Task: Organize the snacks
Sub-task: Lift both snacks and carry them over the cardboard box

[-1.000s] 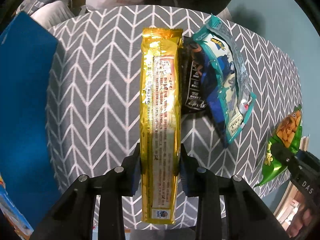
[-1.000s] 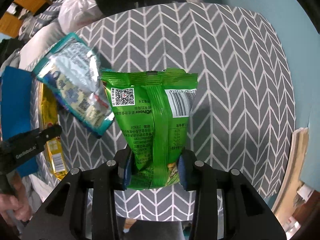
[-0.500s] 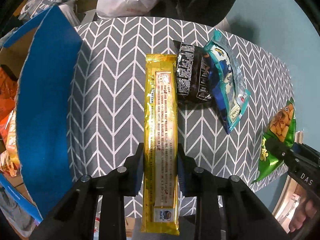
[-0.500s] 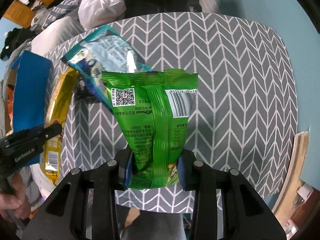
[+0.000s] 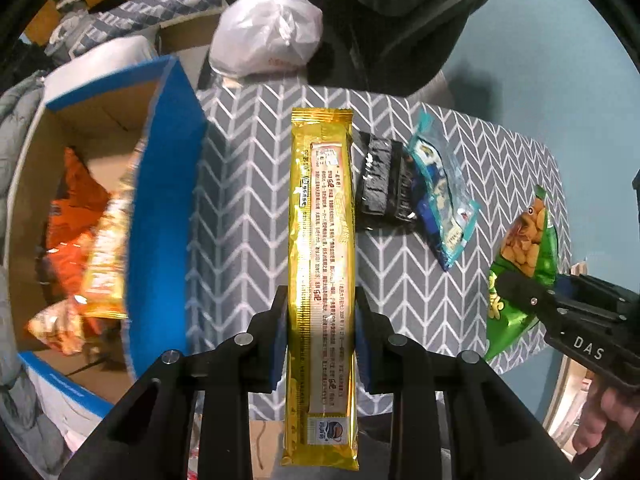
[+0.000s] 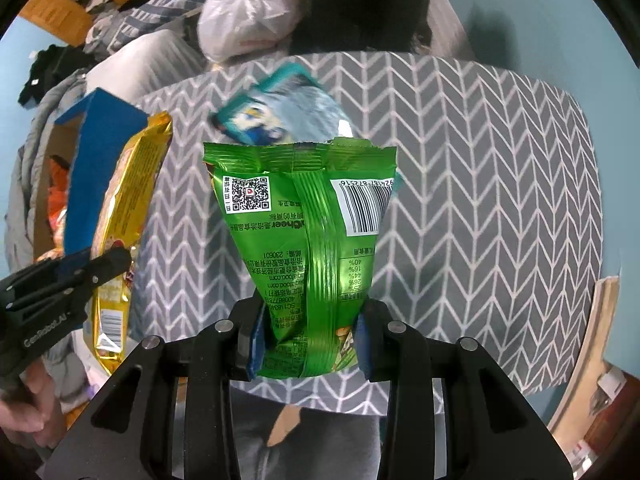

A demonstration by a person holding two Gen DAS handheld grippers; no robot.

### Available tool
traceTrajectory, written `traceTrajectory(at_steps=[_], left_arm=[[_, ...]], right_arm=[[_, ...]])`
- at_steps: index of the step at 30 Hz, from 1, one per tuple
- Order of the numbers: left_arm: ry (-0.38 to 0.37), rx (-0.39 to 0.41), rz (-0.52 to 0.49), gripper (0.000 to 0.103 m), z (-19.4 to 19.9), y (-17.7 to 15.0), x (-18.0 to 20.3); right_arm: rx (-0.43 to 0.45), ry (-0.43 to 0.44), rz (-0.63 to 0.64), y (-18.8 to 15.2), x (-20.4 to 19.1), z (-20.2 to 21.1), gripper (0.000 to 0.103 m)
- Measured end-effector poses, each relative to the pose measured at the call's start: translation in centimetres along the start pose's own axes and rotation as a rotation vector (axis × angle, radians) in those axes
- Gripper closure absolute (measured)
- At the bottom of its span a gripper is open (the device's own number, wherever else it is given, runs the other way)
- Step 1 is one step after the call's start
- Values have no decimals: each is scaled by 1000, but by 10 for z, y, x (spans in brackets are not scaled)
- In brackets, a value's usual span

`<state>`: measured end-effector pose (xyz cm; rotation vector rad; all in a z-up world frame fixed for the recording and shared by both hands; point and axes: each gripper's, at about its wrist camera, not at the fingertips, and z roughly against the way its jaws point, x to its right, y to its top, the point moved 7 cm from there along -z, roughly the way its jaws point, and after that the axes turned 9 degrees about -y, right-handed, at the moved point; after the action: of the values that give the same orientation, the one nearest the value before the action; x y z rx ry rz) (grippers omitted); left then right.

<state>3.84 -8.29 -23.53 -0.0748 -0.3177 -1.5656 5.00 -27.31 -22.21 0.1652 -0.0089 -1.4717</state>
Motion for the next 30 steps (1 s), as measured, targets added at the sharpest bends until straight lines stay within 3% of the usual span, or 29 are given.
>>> traceTrajectory(at_steps=[15, 30], left_arm=[[-27, 106, 112, 74, 69, 10, -57], [26, 189, 222, 74, 113, 12, -141]], right_arm=[[42, 81, 104, 30, -99, 15, 68], [60, 177, 245, 59, -202, 16, 68]])
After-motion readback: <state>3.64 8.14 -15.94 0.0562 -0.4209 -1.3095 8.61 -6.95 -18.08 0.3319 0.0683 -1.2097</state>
